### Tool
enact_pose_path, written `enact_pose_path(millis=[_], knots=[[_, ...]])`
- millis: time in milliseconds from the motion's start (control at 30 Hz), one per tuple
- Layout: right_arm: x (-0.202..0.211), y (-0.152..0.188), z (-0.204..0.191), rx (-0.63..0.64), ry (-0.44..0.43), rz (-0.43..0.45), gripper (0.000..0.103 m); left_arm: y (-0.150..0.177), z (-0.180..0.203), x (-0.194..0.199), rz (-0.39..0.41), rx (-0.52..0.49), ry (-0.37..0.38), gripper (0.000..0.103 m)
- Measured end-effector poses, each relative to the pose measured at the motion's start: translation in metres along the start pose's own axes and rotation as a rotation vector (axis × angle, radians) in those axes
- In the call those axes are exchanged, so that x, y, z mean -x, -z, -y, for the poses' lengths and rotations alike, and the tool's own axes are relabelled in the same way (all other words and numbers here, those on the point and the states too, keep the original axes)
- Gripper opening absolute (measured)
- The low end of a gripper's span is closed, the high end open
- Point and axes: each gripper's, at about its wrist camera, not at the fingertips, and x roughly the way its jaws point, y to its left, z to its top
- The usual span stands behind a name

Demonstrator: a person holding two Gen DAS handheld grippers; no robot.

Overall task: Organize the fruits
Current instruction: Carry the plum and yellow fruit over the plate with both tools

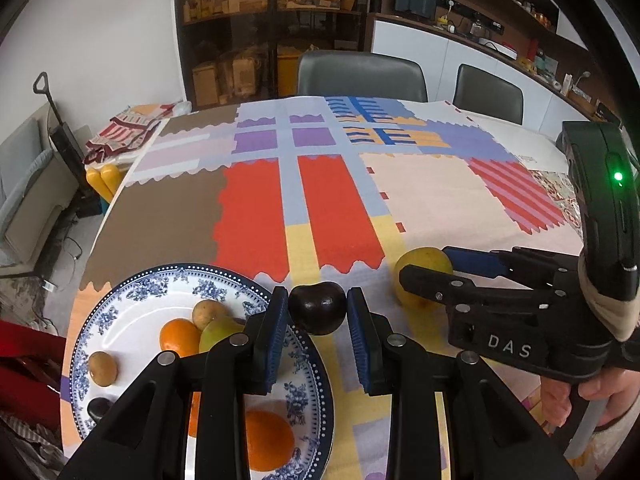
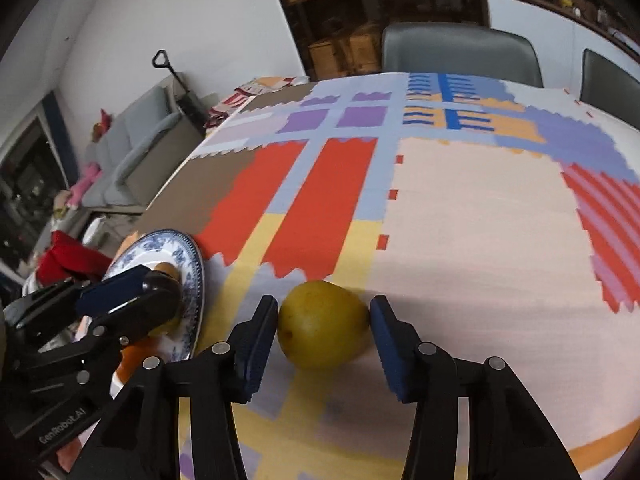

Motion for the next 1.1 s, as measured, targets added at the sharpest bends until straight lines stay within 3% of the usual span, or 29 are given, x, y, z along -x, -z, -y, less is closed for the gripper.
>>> enact_pose_path(millis=[600,1100], knots=[[0.021,-0.001,-0.007,0.025,0.032,0.058,0.047,0.000,0.002,0.008,0.023,0.001,0.005,0.030],[0.069,-0.006,-0.046,0.089,-0.023,0.155,0.047,0.003,-0.013,0.061,0.109,0.022,-0.013,0.030]])
